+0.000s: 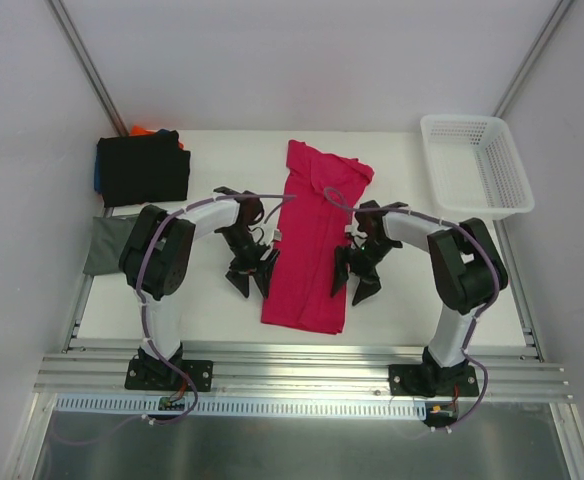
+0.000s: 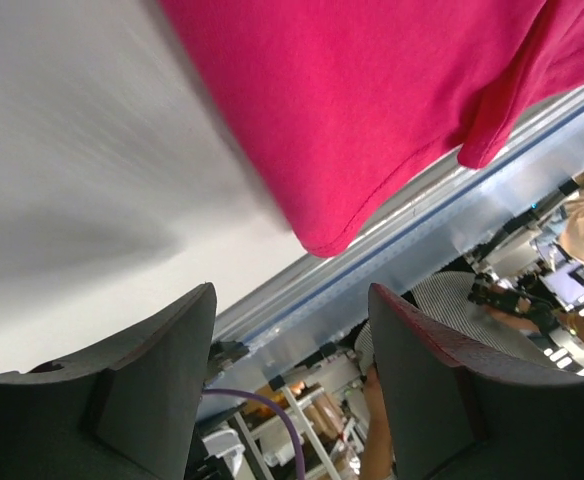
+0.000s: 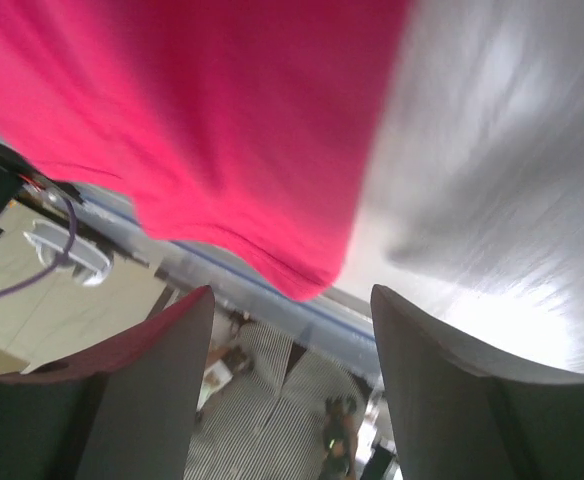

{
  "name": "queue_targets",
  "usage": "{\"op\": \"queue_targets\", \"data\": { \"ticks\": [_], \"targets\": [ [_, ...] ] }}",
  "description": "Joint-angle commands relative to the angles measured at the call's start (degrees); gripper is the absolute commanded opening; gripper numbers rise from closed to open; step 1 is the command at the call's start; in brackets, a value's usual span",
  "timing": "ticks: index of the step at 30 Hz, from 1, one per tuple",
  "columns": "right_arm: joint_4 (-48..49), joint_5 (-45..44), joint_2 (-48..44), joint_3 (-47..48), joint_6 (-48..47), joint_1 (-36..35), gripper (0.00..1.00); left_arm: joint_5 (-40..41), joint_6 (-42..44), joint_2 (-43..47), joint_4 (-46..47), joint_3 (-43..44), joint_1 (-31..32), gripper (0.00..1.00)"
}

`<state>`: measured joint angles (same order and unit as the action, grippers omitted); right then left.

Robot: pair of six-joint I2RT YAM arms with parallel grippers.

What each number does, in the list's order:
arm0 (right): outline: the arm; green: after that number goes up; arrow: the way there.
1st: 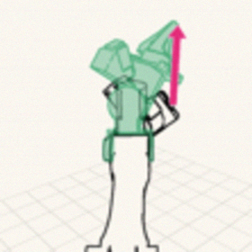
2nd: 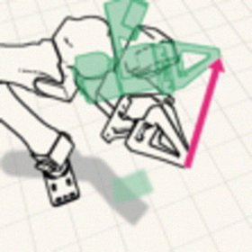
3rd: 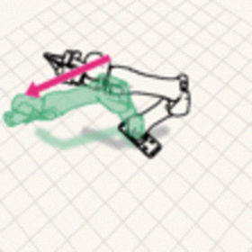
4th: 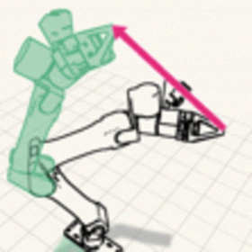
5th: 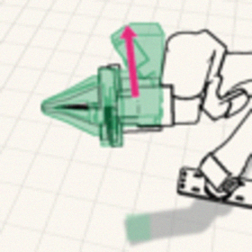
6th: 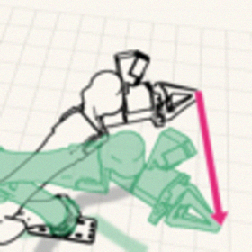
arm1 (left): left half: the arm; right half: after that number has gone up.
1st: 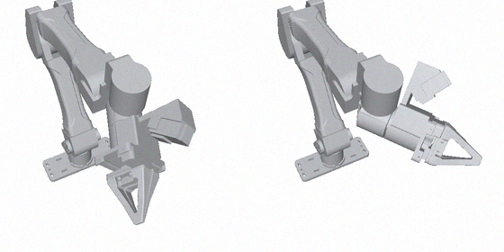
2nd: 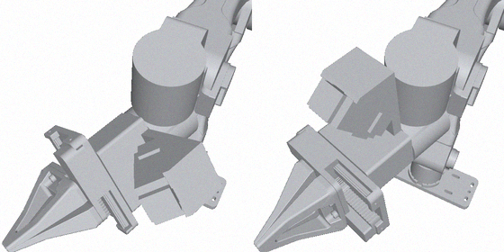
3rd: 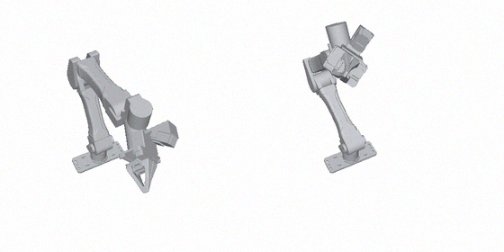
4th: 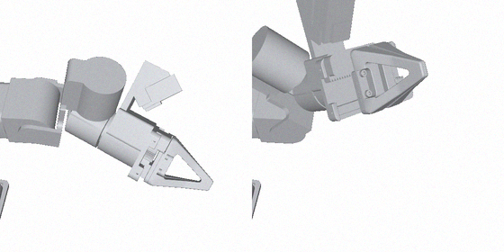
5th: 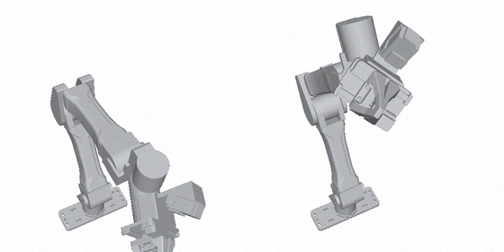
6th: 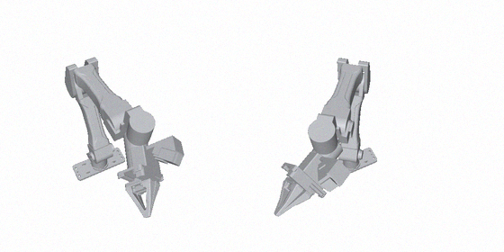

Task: Fold and stack the t-shirts
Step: Fold the tshirt

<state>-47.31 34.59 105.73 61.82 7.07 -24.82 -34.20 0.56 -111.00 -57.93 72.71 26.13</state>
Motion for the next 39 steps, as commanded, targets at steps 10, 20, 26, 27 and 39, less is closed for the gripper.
{"op": "queue_targets", "data": {
  "ticks": [10, 20, 26, 27, 39],
  "targets": [
    [-0.8, -9.8, 5.0, 21.7, -5.6, 3.8, 0.71, 11.2, 1.9, -4.2, -1.9, 17.6, -3.3, 0.62],
    [3.0, -11.7, 16.8, 50.8, -8.8, 9.2, 0.74, 13.0, 5.7, -16.5, -4.3, 47.8, -6.0, 0.64],
    [7.3, -17.8, 28.7, 67.6, -9.7, 9.0, 0.75, 21.3, 3.5, -11.6, 1.8, 51.8, -7.1, 0.74],
    [7.6, -18.3, 30.0, 69.5, -10.0, 8.9, 0.75, 22.1, 3.4, -10.8, 2.3, 52.4, -7.1, 0.75],
    [9.8, -21.8, 36.9, 73.3, -10.0, 8.7, 0.78, 25.7, 3.8, 4.5, 5.4, 56.5, -7.6, 0.82]
  ]
}}
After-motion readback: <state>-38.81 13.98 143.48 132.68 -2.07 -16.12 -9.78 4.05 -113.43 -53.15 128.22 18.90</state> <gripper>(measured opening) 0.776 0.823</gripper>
